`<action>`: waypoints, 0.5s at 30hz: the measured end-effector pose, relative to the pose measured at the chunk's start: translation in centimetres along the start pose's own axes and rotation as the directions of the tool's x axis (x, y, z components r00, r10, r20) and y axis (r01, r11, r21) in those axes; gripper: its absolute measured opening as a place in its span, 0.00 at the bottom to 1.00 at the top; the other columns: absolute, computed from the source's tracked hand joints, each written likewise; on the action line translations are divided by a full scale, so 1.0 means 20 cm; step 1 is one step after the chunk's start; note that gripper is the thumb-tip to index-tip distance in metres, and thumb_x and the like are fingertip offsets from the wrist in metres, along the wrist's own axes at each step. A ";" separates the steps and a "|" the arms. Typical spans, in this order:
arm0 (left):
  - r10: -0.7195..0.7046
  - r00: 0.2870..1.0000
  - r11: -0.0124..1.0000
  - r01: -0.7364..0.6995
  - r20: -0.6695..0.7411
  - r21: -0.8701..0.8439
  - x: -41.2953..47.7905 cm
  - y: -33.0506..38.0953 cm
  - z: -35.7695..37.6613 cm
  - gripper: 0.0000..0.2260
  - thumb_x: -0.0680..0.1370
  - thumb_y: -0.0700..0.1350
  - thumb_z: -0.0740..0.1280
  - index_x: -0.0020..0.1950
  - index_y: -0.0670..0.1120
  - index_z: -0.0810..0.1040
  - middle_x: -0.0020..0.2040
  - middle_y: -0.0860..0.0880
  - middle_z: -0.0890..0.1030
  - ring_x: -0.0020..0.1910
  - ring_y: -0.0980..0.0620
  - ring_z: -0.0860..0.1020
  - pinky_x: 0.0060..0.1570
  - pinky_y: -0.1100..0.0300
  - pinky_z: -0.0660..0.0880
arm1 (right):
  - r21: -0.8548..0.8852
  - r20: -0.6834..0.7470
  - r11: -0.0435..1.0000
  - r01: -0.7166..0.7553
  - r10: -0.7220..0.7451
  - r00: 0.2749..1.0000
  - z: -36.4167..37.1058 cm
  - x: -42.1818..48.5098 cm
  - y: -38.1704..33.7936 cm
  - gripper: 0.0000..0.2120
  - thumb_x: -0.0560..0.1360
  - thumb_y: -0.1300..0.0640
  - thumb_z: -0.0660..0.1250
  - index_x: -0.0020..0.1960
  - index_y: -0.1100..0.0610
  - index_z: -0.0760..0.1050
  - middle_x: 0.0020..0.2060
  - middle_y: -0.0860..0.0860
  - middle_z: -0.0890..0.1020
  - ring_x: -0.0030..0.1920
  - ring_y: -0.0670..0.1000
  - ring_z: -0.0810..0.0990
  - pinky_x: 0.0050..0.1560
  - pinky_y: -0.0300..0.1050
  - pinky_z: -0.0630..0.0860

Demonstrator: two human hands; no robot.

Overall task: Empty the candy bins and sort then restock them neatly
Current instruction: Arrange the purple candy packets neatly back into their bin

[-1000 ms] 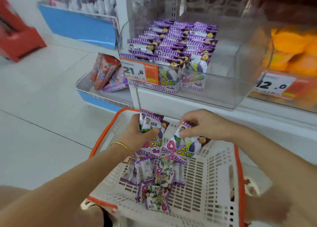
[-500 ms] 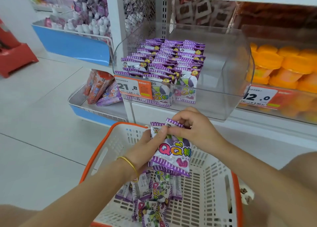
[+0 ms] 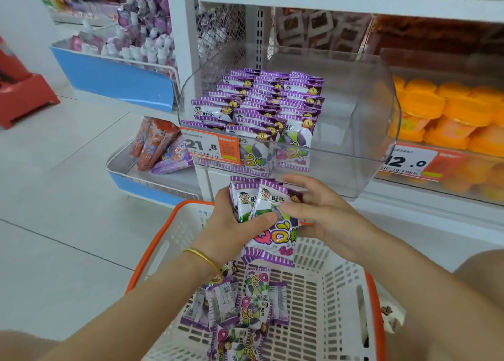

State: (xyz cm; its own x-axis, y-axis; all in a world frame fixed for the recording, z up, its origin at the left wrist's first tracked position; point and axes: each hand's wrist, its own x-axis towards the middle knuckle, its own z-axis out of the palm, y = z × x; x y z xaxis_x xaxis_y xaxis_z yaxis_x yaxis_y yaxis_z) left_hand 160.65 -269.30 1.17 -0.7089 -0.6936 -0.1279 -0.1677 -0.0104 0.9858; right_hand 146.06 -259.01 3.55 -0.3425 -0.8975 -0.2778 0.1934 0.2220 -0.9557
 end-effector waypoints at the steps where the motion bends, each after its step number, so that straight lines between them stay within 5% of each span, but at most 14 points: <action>1: 0.031 0.999 0.999 -0.031 -0.018 0.032 -0.01 0.00 0.00 0.26 0.68 0.47 0.73 0.62 0.49 0.65 0.53 0.53 0.79 0.47 0.62 0.80 0.43 0.69 0.76 | 0.041 0.009 0.999 -0.018 0.018 1.000 0.00 0.00 0.00 0.28 0.64 0.56 0.73 0.63 0.50 0.72 0.52 0.53 0.82 0.48 0.52 0.83 0.44 0.47 0.80; 5: 0.093 0.994 0.986 -0.085 -0.050 0.144 -0.04 0.06 0.01 0.18 0.75 0.52 0.62 0.62 0.48 0.63 0.52 0.54 0.77 0.50 0.58 0.77 0.44 0.76 0.71 | 0.127 -0.003 0.989 -0.078 0.079 0.997 0.01 0.02 0.02 0.18 0.72 0.64 0.69 0.61 0.57 0.73 0.50 0.57 0.82 0.45 0.53 0.82 0.42 0.48 0.80; 8: 0.011 0.999 0.997 -0.007 -0.046 0.082 -0.04 0.08 0.00 0.30 0.76 0.62 0.51 0.72 0.46 0.60 0.64 0.43 0.76 0.64 0.44 0.73 0.63 0.56 0.71 | 0.229 -0.013 0.968 -0.106 0.112 0.994 0.01 0.02 0.01 0.18 0.67 0.61 0.69 0.57 0.58 0.75 0.46 0.55 0.82 0.41 0.52 0.81 0.37 0.46 0.79; 11: 0.017 0.998 0.999 -0.014 -0.067 0.044 -0.03 0.10 0.01 0.36 0.71 0.66 0.54 0.76 0.51 0.56 0.72 0.44 0.68 0.70 0.43 0.68 0.69 0.45 0.66 | 0.272 -0.016 0.956 -0.106 0.115 0.993 0.01 0.01 0.00 0.22 0.62 0.58 0.71 0.56 0.58 0.75 0.44 0.54 0.82 0.40 0.51 0.81 0.35 0.45 0.79; 15: 0.052 0.989 0.998 -0.046 -0.139 0.047 -0.02 0.12 0.02 0.29 0.78 0.58 0.56 0.76 0.48 0.55 0.65 0.56 0.70 0.66 0.54 0.68 0.64 0.62 0.64 | 0.224 0.045 0.966 -0.128 0.121 0.992 0.01 0.00 -0.01 0.17 0.63 0.58 0.70 0.52 0.58 0.77 0.40 0.53 0.83 0.38 0.49 0.82 0.35 0.43 0.80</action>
State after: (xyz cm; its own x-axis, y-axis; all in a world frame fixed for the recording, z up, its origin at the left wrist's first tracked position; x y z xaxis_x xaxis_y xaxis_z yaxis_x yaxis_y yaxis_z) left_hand 160.23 -268.84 3.48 -0.6147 -0.7865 -0.0598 -0.1666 0.0554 0.9845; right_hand 146.25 -259.16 3.77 -0.2748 -0.8802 -0.3869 0.4363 0.2444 -0.8660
